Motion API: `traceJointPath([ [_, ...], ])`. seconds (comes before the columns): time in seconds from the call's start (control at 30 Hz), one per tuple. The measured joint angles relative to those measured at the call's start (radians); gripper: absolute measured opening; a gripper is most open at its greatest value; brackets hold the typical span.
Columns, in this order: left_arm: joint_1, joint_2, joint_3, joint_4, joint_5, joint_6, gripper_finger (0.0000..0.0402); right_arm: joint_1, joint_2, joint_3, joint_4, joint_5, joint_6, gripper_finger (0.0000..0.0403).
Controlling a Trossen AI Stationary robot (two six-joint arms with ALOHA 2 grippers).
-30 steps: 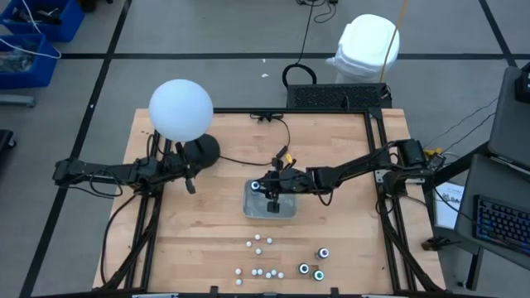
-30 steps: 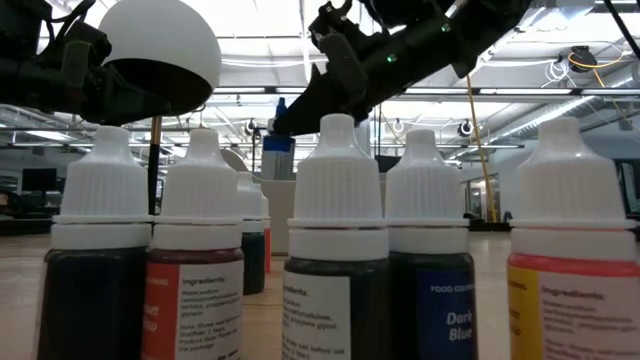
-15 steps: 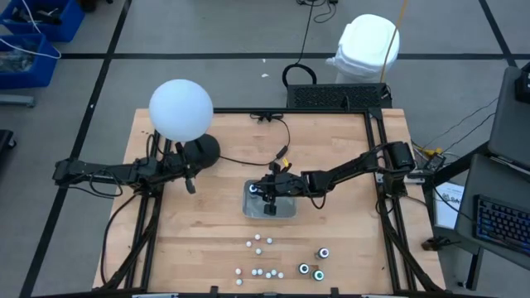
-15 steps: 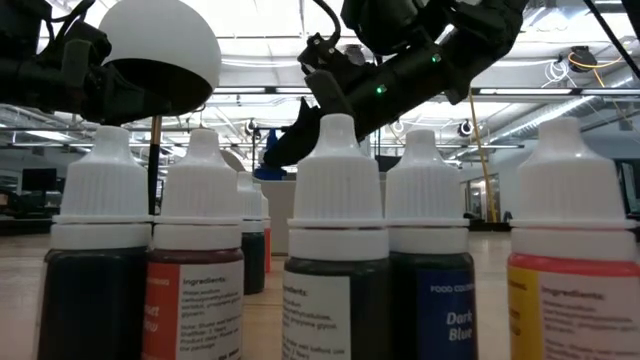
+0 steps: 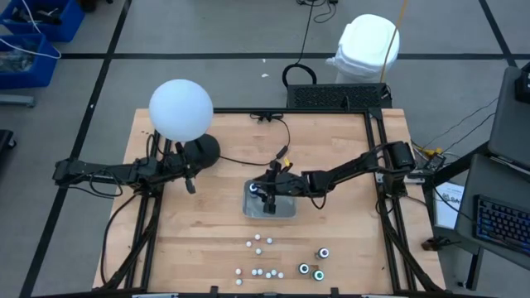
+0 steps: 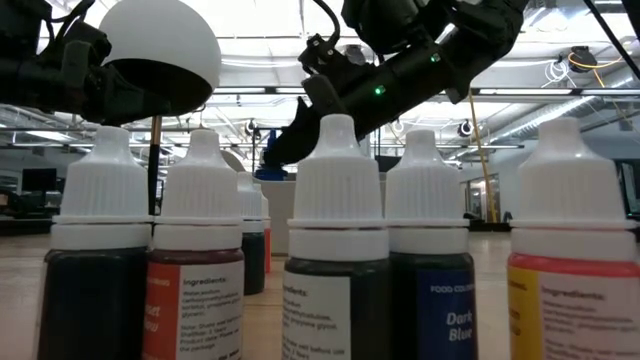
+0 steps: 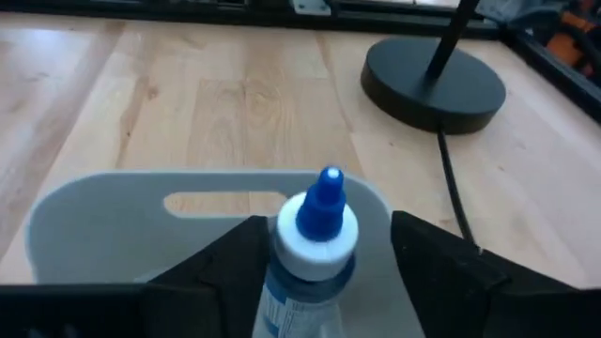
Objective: Pick & Place food coloring
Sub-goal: Put the big blue food coloring bottle into the gray bin, then put the big purple food coloring bottle into the gray bin
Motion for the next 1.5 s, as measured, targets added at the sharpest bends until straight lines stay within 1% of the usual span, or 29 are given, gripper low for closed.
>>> traceJointPath([
  [0.17,0.0,0.0,0.0,-0.009,0.0,-0.031,0.0056,0.022,-0.048,0.0,-0.019,0.002,-0.055,0.0248],
  [0.3,0.0,0.0,0.0,-0.015,0.0,-0.038,0.0056,0.052,-0.143,0.0,-0.1,0.002,-0.071,0.0262],
  [0.47,0.0,0.0,0.0,-0.017,0.0,-0.03,0.0056,0.124,-0.312,0.0,-0.306,0.002,-0.071,0.0267],
  [0.63,0.0,0.0,0.0,-0.016,0.0,-0.007,0.0056,0.277,-0.454,0.0,-0.584,0.009,0.019,0.0267],
  [0.8,0.0,0.0,0.0,-0.016,0.0,-0.009,0.0056,0.505,-0.52,0.0,-0.769,0.196,0.16,0.0267],
  [0.9,0.0,0.0,0.0,-0.015,0.0,-0.013,0.0056,0.622,-0.537,0.0,-0.816,0.298,0.212,0.0267],
  [1.0,0.0,0.0,0.0,-0.008,0.0,-0.014,0.0056,0.695,-0.55,0.0,-0.826,0.364,0.251,0.0267],
  [1.1,0.0,0.0,0.0,-0.002,0.001,-0.012,0.0056,0.741,-0.55,-0.009,-0.842,0.364,0.308,0.0267],
  [1.23,0.0,0.0,0.0,-0.002,0.001,-0.01,0.0056,0.781,-0.549,-0.11,-0.792,0.361,0.401,0.0267],
  [1.3,0.0,0.0,0.0,-0.002,0.001,-0.009,0.0056,0.794,-0.548,-0.163,-0.742,0.362,0.428,0.0267],
  [1.4,0.0,0.0,0.0,-0.002,0.001,-0.009,0.0056,0.802,-0.549,-0.234,-0.611,0.358,0.452,0.0267],
  [1.5,0.0,0.0,0.0,-0.003,0.002,-0.009,0.0056,0.805,-0.549,-0.302,-0.476,0.313,0.445,0.0267],
])
